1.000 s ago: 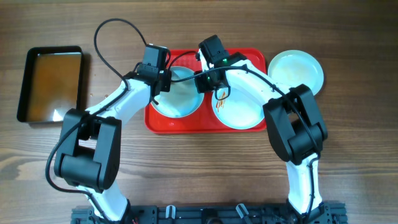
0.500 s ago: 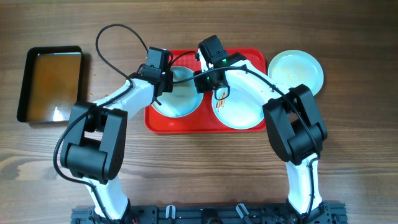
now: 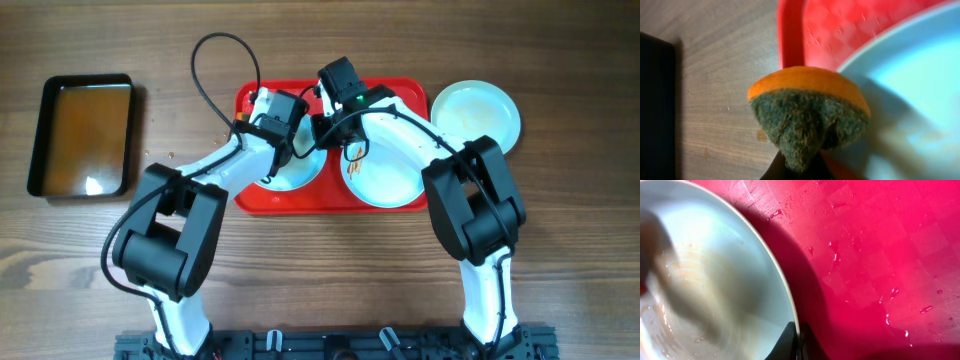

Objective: Clean dirty plates on tray and stack at the side

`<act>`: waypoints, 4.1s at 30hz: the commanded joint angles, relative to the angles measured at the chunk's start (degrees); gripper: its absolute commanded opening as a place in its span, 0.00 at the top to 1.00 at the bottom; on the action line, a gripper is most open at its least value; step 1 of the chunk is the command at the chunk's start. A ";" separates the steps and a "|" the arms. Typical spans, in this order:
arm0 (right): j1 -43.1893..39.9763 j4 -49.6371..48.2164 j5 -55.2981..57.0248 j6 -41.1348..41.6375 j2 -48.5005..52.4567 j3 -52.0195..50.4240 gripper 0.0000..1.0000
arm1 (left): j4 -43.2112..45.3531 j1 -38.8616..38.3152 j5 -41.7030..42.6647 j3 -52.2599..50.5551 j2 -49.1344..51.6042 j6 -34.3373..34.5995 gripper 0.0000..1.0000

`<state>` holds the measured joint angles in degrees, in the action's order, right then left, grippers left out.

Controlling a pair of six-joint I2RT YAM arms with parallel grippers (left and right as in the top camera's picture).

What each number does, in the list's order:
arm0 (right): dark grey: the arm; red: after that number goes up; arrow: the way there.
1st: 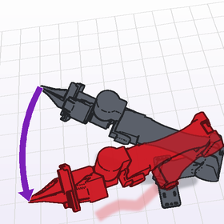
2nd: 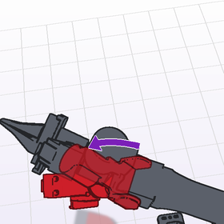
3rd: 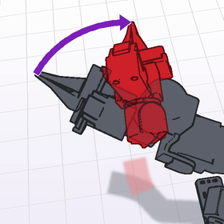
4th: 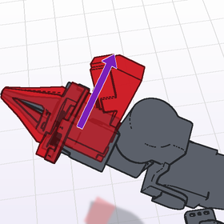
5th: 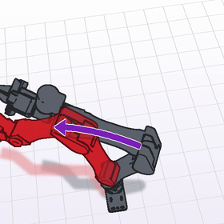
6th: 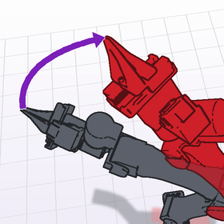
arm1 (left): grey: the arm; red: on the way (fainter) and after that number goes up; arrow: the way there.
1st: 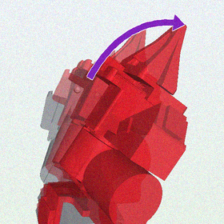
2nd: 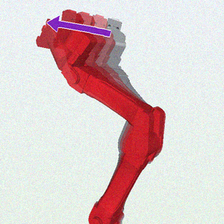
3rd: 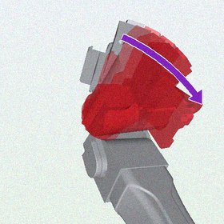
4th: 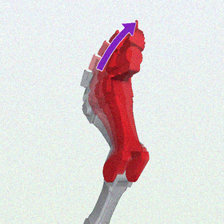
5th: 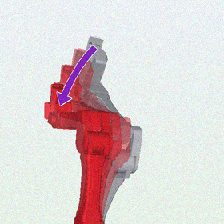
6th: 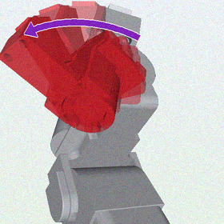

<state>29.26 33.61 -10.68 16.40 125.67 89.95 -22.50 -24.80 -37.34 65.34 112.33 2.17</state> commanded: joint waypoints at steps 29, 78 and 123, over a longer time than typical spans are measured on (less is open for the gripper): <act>-0.22 0.96 2.01 3.28 0.50 -1.20 0.96 | -9.05 -3.10 45.57 -0.55 0.66 20.98 0.96; 2.40 5.49 24.59 -13.77 -11.21 7.19 0.96 | -29.70 28.74 43.95 4.52 -27.65 23.58 0.96; -48.59 8.33 6.34 9.01 -18.60 -9.09 0.35 | -30.08 30.69 48.65 3.98 -27.06 23.98 0.96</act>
<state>-19.66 41.93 -1.30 23.27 108.03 81.69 -52.73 5.69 10.59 69.60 85.86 25.87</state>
